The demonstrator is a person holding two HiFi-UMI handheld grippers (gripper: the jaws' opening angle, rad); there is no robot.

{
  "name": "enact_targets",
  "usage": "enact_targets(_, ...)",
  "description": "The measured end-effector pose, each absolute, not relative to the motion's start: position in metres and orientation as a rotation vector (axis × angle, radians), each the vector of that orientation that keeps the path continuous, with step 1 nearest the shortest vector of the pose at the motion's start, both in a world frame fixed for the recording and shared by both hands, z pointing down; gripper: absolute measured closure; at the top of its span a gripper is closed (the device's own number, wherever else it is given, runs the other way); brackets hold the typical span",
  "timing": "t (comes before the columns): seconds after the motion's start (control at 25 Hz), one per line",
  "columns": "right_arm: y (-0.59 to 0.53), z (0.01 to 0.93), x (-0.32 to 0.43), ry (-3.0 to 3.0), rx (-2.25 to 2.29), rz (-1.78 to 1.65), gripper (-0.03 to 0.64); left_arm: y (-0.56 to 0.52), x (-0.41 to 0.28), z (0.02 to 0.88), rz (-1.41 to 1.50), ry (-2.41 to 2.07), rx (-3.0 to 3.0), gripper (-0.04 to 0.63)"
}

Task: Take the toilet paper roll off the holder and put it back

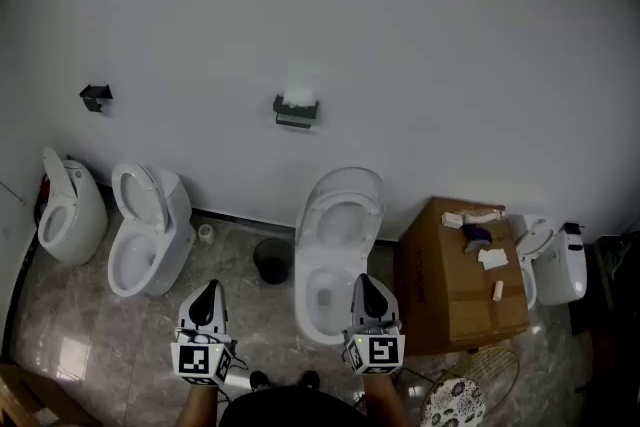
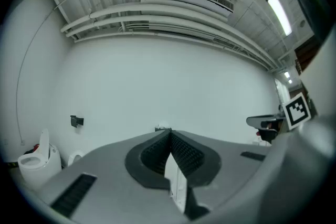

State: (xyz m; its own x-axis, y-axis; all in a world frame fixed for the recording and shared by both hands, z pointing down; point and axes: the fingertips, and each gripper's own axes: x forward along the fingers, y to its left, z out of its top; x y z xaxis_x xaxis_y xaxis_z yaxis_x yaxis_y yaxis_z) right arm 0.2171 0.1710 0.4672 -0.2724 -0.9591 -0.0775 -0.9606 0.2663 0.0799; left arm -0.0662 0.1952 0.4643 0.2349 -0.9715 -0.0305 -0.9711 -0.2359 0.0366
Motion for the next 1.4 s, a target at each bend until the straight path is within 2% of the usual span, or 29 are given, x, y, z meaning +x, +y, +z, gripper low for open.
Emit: enact_targets(1.4,0.18,0.466,0.213,2.479,-1.905,0.162,0.626,0.206,-0.075,0.452,-0.159,-1.993,2.458,0.592)
